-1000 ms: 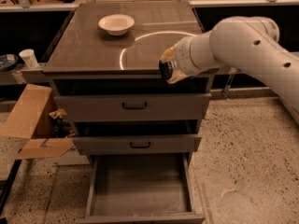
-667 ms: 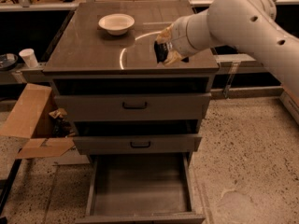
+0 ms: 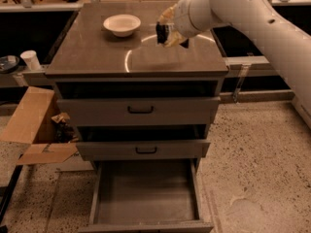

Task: Pick rxbar blueberry from bottom drawer and place on counter

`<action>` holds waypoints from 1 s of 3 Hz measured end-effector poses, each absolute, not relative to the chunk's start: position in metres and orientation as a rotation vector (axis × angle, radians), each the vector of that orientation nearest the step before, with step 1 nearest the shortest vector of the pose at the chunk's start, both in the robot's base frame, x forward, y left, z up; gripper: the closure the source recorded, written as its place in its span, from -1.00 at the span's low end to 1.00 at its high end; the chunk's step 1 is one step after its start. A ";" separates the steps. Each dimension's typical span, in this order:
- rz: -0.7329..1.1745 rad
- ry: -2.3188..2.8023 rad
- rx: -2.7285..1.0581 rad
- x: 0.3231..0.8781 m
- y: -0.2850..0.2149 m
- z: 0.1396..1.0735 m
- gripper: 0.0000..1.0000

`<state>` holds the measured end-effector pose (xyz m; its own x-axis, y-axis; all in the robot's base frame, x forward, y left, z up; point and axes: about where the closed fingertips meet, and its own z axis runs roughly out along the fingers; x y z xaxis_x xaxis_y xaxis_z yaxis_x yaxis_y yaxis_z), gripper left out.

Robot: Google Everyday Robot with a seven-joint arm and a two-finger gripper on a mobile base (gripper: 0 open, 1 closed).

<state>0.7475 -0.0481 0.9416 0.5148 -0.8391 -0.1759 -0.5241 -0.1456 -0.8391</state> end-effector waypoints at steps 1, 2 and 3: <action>-0.379 1.145 -1.788 0.772 -0.045 0.942 0.21; -0.341 1.157 -1.776 0.790 -0.041 0.939 -0.26; -0.315 1.170 -1.776 0.801 -0.036 0.936 -0.72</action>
Offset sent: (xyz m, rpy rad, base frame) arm 0.0647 0.0075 -0.0013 0.0958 0.0596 0.0051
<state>0.8009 -0.0362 0.9356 0.5082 -0.8184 -0.2682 -0.5732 -0.0890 -0.8146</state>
